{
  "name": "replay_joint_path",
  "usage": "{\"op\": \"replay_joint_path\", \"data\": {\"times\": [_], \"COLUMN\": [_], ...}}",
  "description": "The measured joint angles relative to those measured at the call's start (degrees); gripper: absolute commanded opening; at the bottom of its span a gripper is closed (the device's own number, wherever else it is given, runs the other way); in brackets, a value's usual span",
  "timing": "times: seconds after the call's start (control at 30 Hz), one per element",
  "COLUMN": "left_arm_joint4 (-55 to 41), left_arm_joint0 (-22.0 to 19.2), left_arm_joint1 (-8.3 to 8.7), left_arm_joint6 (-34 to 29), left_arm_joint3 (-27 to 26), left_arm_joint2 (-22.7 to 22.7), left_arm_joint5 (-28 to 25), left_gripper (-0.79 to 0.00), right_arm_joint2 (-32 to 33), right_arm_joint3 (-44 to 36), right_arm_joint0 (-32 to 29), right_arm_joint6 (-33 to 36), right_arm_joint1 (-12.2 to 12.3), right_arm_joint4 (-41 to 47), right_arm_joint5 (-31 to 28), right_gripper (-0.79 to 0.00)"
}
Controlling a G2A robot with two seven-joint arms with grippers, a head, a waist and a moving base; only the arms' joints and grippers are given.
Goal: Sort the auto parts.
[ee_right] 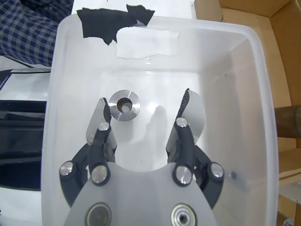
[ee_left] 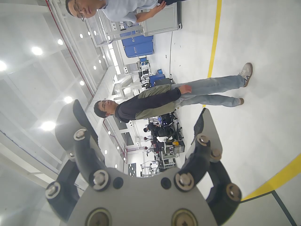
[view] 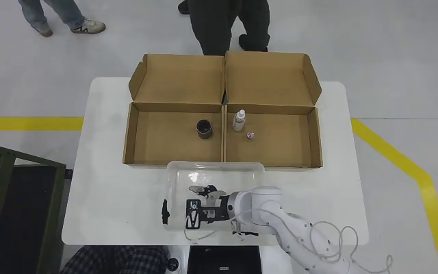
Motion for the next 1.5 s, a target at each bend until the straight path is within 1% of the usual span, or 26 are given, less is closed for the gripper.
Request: {"op": "replay_joint_path", "data": {"times": [0.13, 0.23, 0.33, 0.37, 0.5, 0.57, 0.6, 0.63, 0.67, 0.73, 0.87, 1.1, 1.5], "left_arm_joint4": [0.0, 0.0, 0.0, 0.0, 0.0, 0.0, 0.0, 0.0, 0.0, 0.0, 0.0, 0.0, 0.0], "left_arm_joint0": [0.0, 0.0, 0.0, 0.0, 0.0, 0.0, 0.0, 0.0, 0.0, 0.0, 0.0, 0.0, 0.0], "left_arm_joint1": [0.0, 0.0, 0.0, 0.0, 0.0, 0.0, 0.0, 0.0, 0.0, 0.0, 0.0, 0.0, 0.0], "left_arm_joint6": [0.0, 0.0, 0.0, 0.0, 0.0, 0.0, 0.0, 0.0, 0.0, 0.0, 0.0, 0.0, 0.0], "left_arm_joint3": [0.0, 0.0, 0.0, 0.0, 0.0, 0.0, 0.0, 0.0, 0.0, 0.0, 0.0, 0.0, 0.0], "left_arm_joint2": [0.0, 0.0, 0.0, 0.0, 0.0, 0.0, 0.0, 0.0, 0.0, 0.0, 0.0, 0.0, 0.0], "left_arm_joint5": [0.0, 0.0, 0.0, 0.0, 0.0, 0.0, 0.0, 0.0, 0.0, 0.0, 0.0, 0.0, 0.0], "left_gripper": [0.0, 0.0, 0.0, 0.0, 0.0, 0.0, 0.0, 0.0, 0.0, 0.0, 0.0, 0.0, 0.0], "right_arm_joint2": [-0.8, -1.3, -1.9, -2.1, -3.0, -3.3, -3.5, -3.6, -3.7, -3.9, -3.6, -1.4, 6.9], "right_arm_joint3": [1.8, 3.0, 4.1, 4.4, 5.6, 6.2, 6.4, 6.7, 6.9, 7.2, 7.0, 4.2, -1.7], "right_arm_joint0": [1.0, 1.6, 2.2, 2.4, 3.0, 3.4, 3.5, 3.7, 3.8, 4.1, 4.3, 3.6, 0.7], "right_arm_joint6": [0.4, 0.6, 0.9, 1.0, 1.2, 1.3, 1.3, 1.3, 1.3, 1.4, 1.1, 0.5, -2.2], "right_arm_joint1": [-0.3, -0.5, -0.7, -0.8, -1.0, -1.2, -1.2, -1.3, -1.4, -1.5, -1.5, -0.9, 1.2], "right_arm_joint4": [0.6, 1.1, 1.5, 1.6, 2.3, 2.6, 2.7, 2.9, 3.1, 3.7, 5.4, 9.2, 18.0], "right_arm_joint5": [0.2, 0.3, 0.1, 0.0, -0.3, -0.3, -0.4, -0.4, -0.4, -0.5, -1.1, -2.5, -4.5], "right_gripper": [-0.274, -0.308, -0.36, -0.409, -0.446, -0.489, -0.52, -0.576, -0.656, -0.785, -0.785, -0.785, -0.785]}}
